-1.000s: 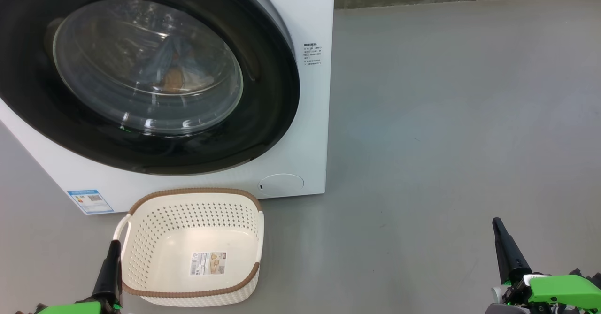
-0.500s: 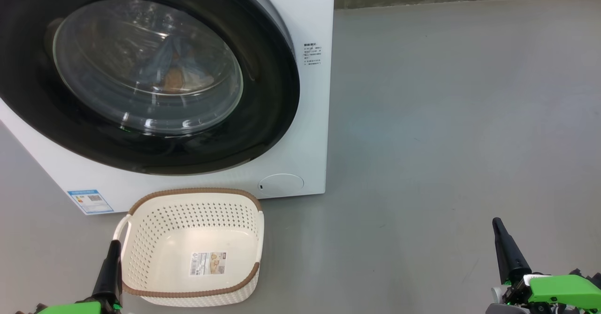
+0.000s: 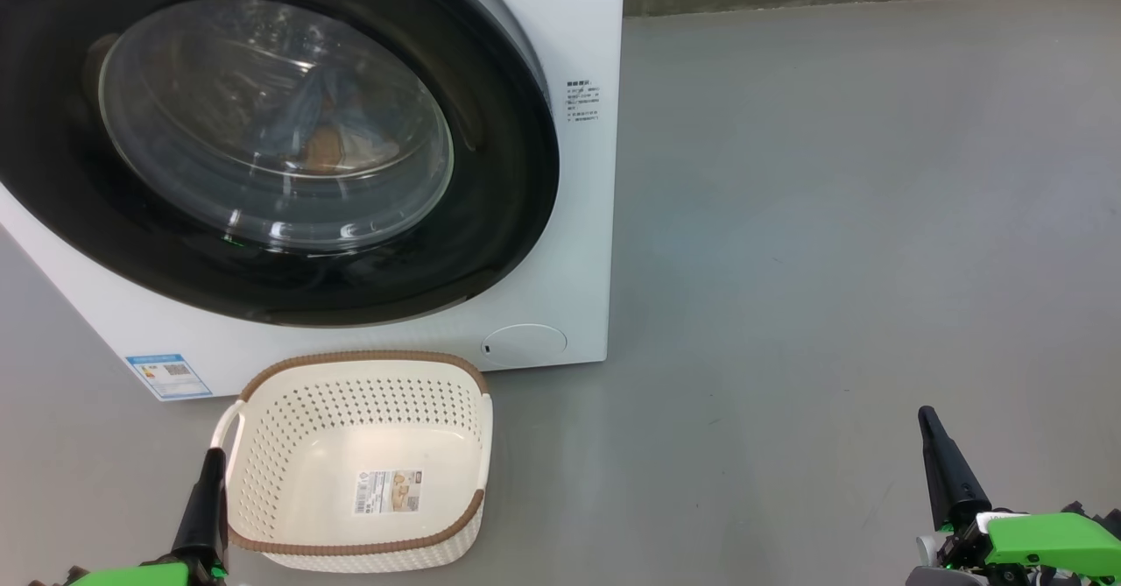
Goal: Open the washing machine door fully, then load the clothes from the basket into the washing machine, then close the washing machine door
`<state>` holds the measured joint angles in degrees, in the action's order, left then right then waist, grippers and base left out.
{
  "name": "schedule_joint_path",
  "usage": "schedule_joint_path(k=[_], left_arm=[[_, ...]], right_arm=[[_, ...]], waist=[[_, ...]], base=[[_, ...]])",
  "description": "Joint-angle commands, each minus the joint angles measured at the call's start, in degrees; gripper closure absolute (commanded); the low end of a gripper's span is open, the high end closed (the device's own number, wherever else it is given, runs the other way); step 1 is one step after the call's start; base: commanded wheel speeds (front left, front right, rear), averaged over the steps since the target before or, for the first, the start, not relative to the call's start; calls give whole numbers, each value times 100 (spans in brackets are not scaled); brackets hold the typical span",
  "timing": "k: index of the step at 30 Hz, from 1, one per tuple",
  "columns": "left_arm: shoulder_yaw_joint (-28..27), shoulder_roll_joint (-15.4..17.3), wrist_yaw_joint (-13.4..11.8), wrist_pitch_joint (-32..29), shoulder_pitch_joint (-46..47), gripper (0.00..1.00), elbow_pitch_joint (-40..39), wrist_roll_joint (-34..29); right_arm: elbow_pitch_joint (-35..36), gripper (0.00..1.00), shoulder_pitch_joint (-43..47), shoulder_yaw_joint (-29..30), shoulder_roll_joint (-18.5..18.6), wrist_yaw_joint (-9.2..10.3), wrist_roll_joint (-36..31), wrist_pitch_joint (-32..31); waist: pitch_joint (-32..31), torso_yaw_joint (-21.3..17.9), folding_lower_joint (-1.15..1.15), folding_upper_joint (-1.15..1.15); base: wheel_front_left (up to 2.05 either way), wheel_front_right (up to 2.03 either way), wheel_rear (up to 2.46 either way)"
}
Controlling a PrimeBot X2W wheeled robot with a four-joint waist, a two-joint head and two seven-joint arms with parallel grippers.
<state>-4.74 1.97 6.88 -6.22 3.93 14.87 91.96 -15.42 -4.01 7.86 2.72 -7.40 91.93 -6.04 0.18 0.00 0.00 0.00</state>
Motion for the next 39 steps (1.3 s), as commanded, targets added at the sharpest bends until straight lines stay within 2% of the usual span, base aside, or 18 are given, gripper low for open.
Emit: schedule_joint_path(k=[1,39], left_arm=[[-180,91,60,-28,226,100,-82,19],[-179,91,60,-27,226,100,-82,20]], right_arm=[[140,100,-217,-132,19,-9,21,-47],[139,100,-217,-129,17,-9,20,-49]], waist=[[0,0,0,0],[0,0,0,0]], base=[[0,0,0],[0,0,0]])
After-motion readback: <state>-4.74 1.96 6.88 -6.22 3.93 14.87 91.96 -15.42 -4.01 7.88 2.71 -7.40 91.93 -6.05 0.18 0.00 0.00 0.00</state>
